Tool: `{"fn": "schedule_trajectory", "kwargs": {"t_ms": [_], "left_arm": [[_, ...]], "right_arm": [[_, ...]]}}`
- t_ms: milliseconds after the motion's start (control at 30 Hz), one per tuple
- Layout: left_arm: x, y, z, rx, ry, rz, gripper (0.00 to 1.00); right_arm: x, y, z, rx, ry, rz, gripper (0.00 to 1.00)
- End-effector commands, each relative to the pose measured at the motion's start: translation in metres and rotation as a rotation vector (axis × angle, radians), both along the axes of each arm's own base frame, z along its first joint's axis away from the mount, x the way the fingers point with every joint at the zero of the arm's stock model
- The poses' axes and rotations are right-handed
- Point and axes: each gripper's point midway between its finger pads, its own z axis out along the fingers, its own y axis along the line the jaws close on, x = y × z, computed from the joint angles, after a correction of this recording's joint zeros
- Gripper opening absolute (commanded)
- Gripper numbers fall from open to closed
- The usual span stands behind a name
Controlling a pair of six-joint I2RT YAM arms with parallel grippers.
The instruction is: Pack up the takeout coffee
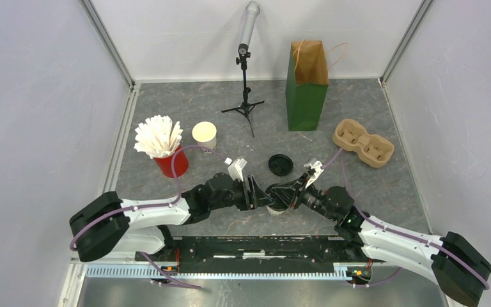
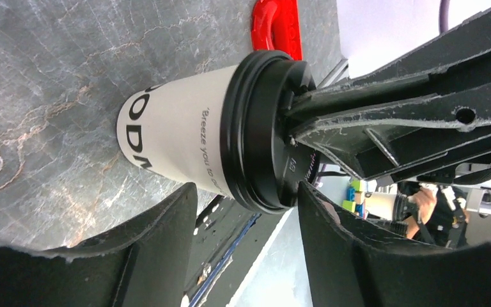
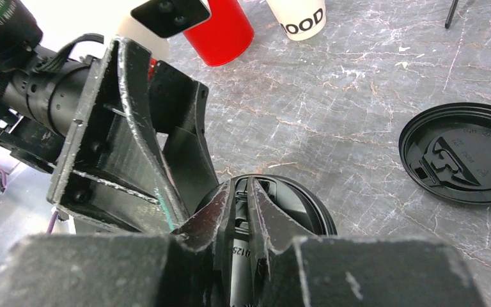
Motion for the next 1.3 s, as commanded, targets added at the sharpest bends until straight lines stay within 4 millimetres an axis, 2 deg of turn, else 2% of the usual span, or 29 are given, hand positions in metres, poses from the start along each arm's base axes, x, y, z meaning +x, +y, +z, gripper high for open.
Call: {"fn": "schedule_trajectory", "kwargs": {"t_ms": [0,100,233,433,500,567,633,767,867,933,1000,1100,1267], "left_arm": [[0.004,0.006,0.018,0.056,-0.071,-0.023,0.66],[0.012,0.012,0.029,0.075,-0.1,0.011,0.66],[0.016,0.02,0.036,0.098,-0.121,0.043,0.66],[0.025,0.036,0.034,0.175,-0.158,0.087,0.68],[0.029,0.037,0.036,0.195,-0.172,0.084,0.69],[0.034,0.037,0.039,0.218,-0.198,0.075,0.7],[0.038,0.035,0.044,0.231,-0.223,0.062,0.72],[0.03,0.021,0.049,0.208,-0.209,-0.017,0.72],[0.019,0.012,0.045,0.16,-0.15,-0.063,0.73],[0.017,0.006,0.046,0.119,-0.135,-0.07,0.73],[0.02,0.006,0.039,0.138,-0.135,-0.064,0.73],[0.027,0.007,0.034,0.189,-0.156,-0.058,0.73],[0.031,0.006,0.029,0.204,-0.153,-0.044,0.72]], "right_arm": [[-0.014,-0.016,-0.06,-0.218,0.162,0.008,0.19],[-0.006,-0.008,-0.028,-0.191,0.103,0.009,0.23],[0.003,-0.005,0.006,-0.176,0.056,-0.009,0.33],[0.005,-0.013,0.04,-0.127,0.06,-0.062,0.5],[0.003,-0.019,0.042,-0.11,0.103,-0.089,0.58],[0.001,-0.029,0.034,-0.127,0.179,-0.143,0.77],[-0.002,-0.035,0.029,-0.123,0.235,-0.169,0.85],[-0.003,-0.041,0.023,-0.124,0.25,-0.189,0.87],[0.004,-0.044,0.025,-0.161,0.212,-0.215,0.81],[0.005,-0.042,0.026,-0.174,0.199,-0.205,0.73],[0.001,-0.04,0.019,-0.2,0.223,-0.184,0.71],[-0.005,-0.039,0.006,-0.188,0.279,-0.176,0.78],[-0.008,-0.039,0.001,-0.137,0.3,-0.177,0.82]]}}
